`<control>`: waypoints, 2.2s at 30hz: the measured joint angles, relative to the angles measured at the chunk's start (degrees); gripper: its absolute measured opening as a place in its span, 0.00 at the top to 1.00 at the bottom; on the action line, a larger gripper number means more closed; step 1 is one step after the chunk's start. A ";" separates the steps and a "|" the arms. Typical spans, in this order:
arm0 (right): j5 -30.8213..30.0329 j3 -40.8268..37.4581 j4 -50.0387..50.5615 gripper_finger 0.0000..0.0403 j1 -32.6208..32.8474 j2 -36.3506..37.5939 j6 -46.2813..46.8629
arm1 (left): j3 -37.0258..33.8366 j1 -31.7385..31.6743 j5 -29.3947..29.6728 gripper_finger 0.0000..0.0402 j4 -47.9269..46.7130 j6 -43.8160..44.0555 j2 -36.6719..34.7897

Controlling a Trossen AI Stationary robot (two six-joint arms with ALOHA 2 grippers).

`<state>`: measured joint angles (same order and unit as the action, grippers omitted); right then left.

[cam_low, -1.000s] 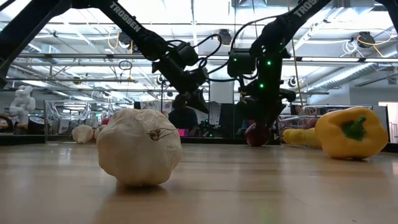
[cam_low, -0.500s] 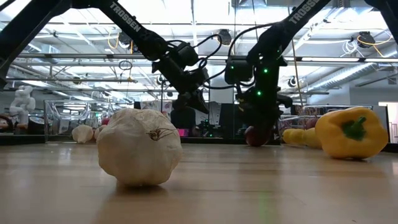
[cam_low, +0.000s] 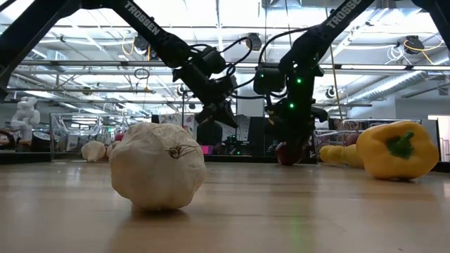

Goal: Sort produce into baskets
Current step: Put the apple into the right transparent bin

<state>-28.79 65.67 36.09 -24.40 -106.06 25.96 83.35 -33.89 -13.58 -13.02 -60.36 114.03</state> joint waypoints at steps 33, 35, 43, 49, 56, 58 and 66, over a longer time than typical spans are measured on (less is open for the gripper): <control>3.61 0.00 1.18 1.00 1.64 0.04 -4.18 | 0.00 -0.13 0.07 1.00 0.02 -0.22 0.01; 3.26 0.00 1.52 1.00 1.64 0.04 -4.20 | 0.00 -0.13 0.07 1.00 0.04 -0.22 0.01; 3.01 0.01 2.15 0.91 1.64 0.04 -11.30 | 0.00 -0.20 0.06 1.00 0.04 -0.39 0.00; 3.57 0.01 1.73 0.78 1.91 1.36 -11.80 | 0.00 -0.35 -0.02 1.00 0.02 -0.38 0.01; 3.50 0.02 2.69 0.68 2.82 3.17 -18.68 | 0.00 -0.63 -1.64 1.00 0.04 -0.37 0.01; 3.38 0.02 2.69 0.67 2.75 3.26 -21.23 | 0.00 -0.66 -1.66 1.00 0.03 -0.32 0.01; 0.17 0.02 4.37 0.67 3.43 3.26 -32.24 | 0.00 -0.66 -1.84 1.00 -1.70 0.00 0.01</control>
<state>-28.62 65.69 40.46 -20.98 -102.80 -6.28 83.35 -34.54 -15.42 -14.71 -60.36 114.04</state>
